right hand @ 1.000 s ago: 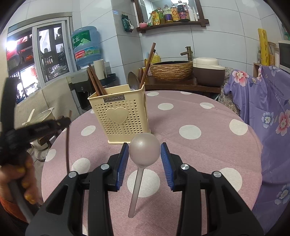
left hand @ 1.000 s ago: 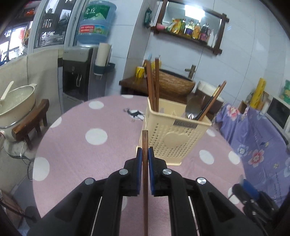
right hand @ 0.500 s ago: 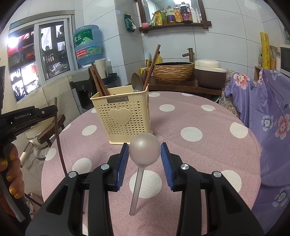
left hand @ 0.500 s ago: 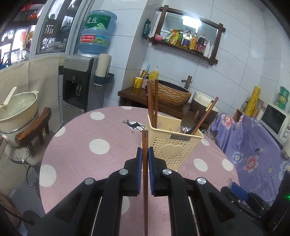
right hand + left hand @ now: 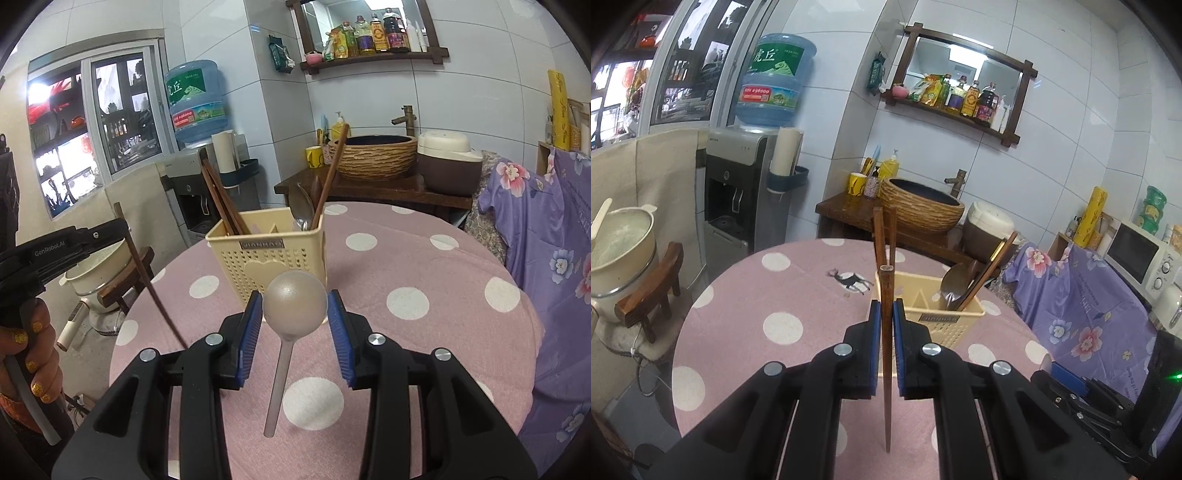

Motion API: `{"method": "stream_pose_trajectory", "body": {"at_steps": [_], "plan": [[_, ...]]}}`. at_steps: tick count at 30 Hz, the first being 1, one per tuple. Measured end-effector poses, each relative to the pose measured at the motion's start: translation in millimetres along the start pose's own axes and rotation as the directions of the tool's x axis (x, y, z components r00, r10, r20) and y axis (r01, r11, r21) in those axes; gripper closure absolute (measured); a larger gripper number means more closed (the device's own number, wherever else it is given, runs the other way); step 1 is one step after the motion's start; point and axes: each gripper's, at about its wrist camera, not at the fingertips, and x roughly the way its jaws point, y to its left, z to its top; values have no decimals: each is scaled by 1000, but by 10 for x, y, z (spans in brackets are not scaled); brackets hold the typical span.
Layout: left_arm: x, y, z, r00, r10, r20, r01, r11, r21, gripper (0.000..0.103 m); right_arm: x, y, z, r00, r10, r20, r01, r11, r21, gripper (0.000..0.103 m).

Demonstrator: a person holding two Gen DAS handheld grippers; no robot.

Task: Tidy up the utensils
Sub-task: 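Carry the brown chopstick and silver spoon up over the cream holder with both tools, then lower the chopstick and spoon into the holder and open both tools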

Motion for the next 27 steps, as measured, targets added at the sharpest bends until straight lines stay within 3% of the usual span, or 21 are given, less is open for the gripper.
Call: {"method": "stream_pose_trajectory", "body": {"at_steps": [3,6,11,15,19,27], "plan": [[-50,-45,247,999,-42,16,42,999,2,95,-52,44,277,999,20,35,-19,1000,-14,66],[-126,-114,609,996,-70,62,70,998,7,95,-123,156,695,993,-4,116,12,998,-67,66],[-118,-309,1229,988,-53,142,50,998,22,95,-79,266,1392,967,-85,242,107,991,-80,66],[-4,-439,1502,981,-12,192,3,999,47,95,112,352,1670,955,-115,273,144,986,-89,66],[266,-452,1424,983,22,180,-32,998,54,95,480,402,1598,952,-155,263,189,976,-106,66],[853,-239,781,999,33,18,-34,999,27,95,1119,344,932,963,-199,180,222,968,-117,66]]}}
